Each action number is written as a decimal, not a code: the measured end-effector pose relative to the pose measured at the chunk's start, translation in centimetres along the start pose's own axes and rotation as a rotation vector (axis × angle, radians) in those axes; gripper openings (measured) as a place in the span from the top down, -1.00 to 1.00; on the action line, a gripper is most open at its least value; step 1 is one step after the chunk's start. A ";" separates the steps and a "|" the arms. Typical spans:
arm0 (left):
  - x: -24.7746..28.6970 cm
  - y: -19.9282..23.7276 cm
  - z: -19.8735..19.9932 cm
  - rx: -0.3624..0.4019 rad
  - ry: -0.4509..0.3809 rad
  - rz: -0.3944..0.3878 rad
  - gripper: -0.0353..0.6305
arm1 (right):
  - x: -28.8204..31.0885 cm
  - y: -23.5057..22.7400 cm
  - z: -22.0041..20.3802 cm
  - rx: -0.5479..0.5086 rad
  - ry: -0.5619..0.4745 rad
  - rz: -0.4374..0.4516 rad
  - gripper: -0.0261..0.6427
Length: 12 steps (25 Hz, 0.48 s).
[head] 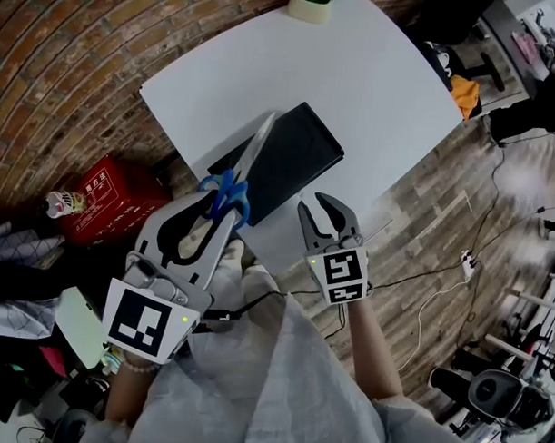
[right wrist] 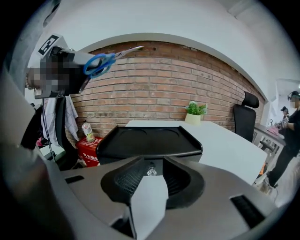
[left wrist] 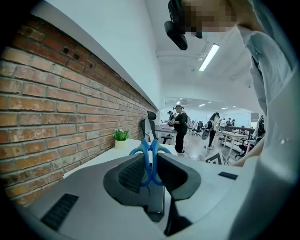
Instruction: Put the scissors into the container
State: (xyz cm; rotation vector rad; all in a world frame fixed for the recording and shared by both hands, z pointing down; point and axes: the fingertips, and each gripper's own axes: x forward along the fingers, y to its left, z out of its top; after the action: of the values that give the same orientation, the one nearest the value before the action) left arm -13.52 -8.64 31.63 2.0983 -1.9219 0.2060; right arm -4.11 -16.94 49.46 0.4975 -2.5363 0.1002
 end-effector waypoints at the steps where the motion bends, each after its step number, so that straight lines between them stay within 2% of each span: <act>1: 0.1 0.1 0.0 0.000 0.002 0.005 0.60 | 0.4 0.0 -0.4 -0.001 0.011 0.011 0.60; 12: 0.7 0.6 -0.6 -0.001 0.020 0.042 0.60 | 3.7 0.1 -4.1 -0.024 0.095 0.078 0.59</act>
State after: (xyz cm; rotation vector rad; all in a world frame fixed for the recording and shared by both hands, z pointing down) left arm -14.04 -9.19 32.48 2.0491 -1.9555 0.2344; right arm -5.04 -17.36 54.90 0.3759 -2.4608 0.1191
